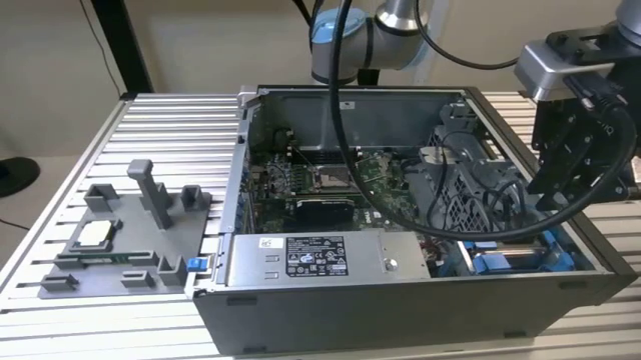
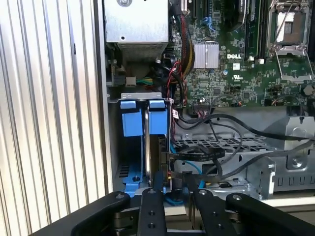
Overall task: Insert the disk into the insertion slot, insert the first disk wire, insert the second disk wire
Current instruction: 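Insert the second disk wire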
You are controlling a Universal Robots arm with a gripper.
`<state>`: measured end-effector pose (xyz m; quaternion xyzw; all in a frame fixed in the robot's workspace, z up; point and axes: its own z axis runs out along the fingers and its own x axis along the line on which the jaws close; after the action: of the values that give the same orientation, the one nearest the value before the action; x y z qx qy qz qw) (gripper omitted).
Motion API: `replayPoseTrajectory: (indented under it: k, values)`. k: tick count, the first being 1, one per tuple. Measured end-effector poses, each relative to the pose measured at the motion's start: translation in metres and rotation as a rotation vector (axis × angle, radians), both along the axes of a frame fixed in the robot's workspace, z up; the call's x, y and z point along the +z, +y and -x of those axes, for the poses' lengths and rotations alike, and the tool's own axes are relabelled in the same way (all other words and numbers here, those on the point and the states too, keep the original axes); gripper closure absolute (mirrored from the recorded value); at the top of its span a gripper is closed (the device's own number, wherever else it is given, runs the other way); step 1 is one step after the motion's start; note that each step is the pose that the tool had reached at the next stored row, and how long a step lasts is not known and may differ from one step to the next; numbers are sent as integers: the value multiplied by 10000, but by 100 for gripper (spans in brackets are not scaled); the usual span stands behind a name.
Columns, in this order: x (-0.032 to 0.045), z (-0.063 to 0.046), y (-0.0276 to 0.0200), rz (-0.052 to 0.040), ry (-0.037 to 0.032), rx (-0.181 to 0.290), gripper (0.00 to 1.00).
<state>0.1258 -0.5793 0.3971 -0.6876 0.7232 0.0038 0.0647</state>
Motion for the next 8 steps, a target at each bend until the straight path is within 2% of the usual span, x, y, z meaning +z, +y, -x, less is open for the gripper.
replayPoseTrajectory:
  k: [2, 8]
  values:
    - [3, -23, 0, 5, 28, 2, 0]
    - [3, -206, 0, 4, 345, 1, 0]
